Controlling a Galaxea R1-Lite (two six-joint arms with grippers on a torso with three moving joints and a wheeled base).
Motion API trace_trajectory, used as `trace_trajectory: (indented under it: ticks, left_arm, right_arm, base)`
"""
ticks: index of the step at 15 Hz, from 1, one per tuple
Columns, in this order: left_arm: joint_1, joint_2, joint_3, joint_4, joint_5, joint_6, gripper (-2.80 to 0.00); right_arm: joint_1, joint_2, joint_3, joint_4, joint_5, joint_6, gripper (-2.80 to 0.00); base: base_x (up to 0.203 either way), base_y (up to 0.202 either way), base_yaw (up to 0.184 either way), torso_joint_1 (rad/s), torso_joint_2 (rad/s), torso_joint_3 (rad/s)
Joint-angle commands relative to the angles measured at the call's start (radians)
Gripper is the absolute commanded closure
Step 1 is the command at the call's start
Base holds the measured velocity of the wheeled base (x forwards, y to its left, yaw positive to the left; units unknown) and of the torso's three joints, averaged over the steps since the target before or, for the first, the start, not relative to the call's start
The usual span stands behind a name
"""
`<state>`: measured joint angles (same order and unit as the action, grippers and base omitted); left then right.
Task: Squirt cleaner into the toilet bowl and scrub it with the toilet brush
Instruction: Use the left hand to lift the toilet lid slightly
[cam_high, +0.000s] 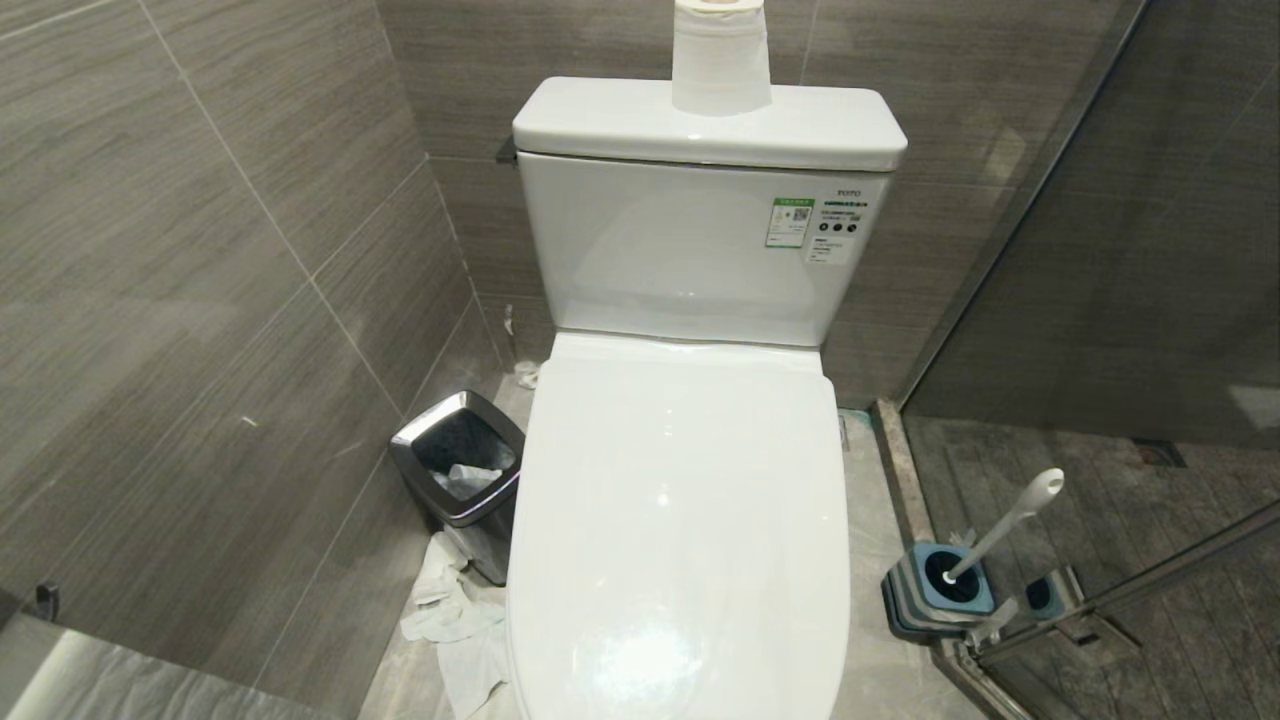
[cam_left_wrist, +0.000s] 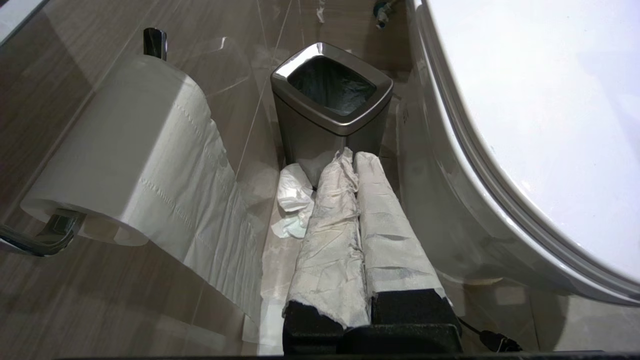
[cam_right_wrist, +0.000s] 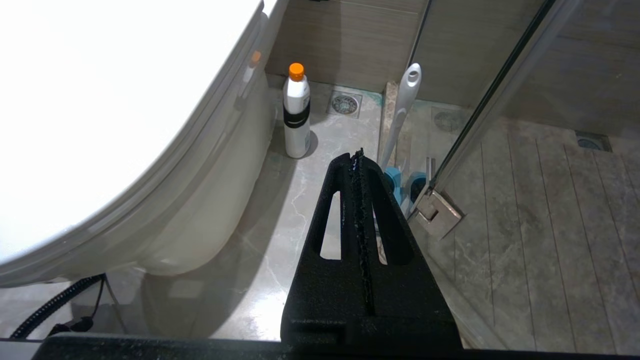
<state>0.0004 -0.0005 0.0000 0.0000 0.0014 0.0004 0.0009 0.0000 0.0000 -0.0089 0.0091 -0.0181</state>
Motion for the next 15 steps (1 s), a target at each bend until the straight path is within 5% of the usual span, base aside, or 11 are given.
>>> trace_trajectory:
  ticks: [1, 15]
  left_arm:
    - [0.000, 0.001, 0.002, 0.000, 0.000, 0.000, 0.00]
    - [0.001, 0.001, 0.002, 0.000, 0.000, 0.000, 0.00]
  right_arm:
    - [0.001, 0.000, 0.006, 0.000, -0.001, 0.004, 0.00]
    - [-0.001, 0.000, 0.006, 0.000, -0.003, 0.013, 0.00]
  base:
    - [0.000, 0.000, 0.000, 0.000, 0.00, 0.000]
    - [0.000, 0.000, 0.000, 0.000, 0.00, 0.000]
